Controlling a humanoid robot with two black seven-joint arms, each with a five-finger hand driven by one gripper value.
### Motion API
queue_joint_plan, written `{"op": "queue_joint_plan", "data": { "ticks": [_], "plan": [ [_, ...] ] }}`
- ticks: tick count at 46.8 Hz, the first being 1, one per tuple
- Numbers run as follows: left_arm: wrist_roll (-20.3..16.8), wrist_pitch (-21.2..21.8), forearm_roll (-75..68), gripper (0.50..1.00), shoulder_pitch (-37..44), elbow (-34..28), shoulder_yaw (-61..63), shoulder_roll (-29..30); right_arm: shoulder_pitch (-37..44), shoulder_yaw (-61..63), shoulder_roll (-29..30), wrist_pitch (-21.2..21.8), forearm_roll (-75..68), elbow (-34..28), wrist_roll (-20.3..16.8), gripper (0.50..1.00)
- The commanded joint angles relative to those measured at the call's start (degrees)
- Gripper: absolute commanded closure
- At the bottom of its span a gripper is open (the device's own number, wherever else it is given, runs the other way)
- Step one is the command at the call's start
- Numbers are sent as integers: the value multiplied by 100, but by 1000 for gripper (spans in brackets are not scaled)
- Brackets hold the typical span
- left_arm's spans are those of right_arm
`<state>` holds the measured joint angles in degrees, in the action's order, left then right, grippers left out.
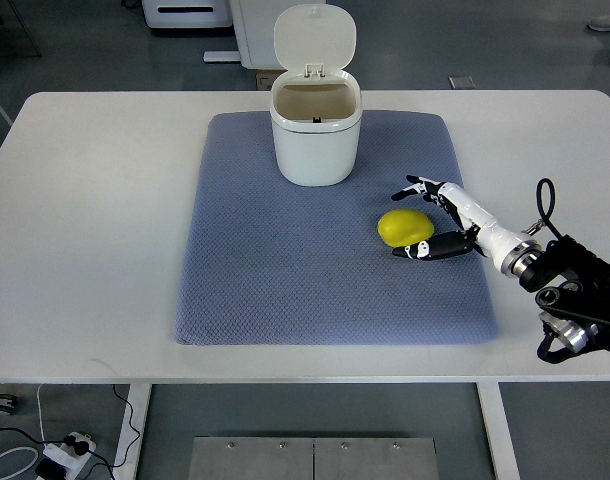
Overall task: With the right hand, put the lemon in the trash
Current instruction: 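Close the right hand fingers around the yellow lemon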
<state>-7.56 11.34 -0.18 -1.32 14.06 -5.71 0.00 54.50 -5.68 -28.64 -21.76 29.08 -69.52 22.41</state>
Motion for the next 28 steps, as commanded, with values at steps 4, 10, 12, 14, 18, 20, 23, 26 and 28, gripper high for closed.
{"op": "queue_joint_plan", "data": {
  "ticks": [4,10,12,14,18,20,23,26,28],
  "plan": [
    [0,0,0,500,0,0,0,0,43,-65,78,-48,-8,9,18,500],
    [0,0,0,500,0,0,0,0,34,-74,96,-48,-8,9,0,502],
    [0,0,0,500,0,0,0,0,34,-74,96,-48,-8,18,0,502],
    [0,0,0,500,0,0,0,0,34,-74,96,-48,-8,35,0,505],
    [0,0,0,500,0,0,0,0,34,-83,96,-48,-8,53,0,509],
    [0,0,0,500,0,0,0,0,34,-83,96,-48,-8,53,1,513],
    [0,0,0,500,0,0,0,0,34,-100,96,-48,-8,70,18,521],
    [0,0,0,500,0,0,0,0,43,-153,96,-48,-8,88,0,532],
    [0,0,0,500,0,0,0,0,52,-171,87,-48,-8,97,0,538]
  ]
}}
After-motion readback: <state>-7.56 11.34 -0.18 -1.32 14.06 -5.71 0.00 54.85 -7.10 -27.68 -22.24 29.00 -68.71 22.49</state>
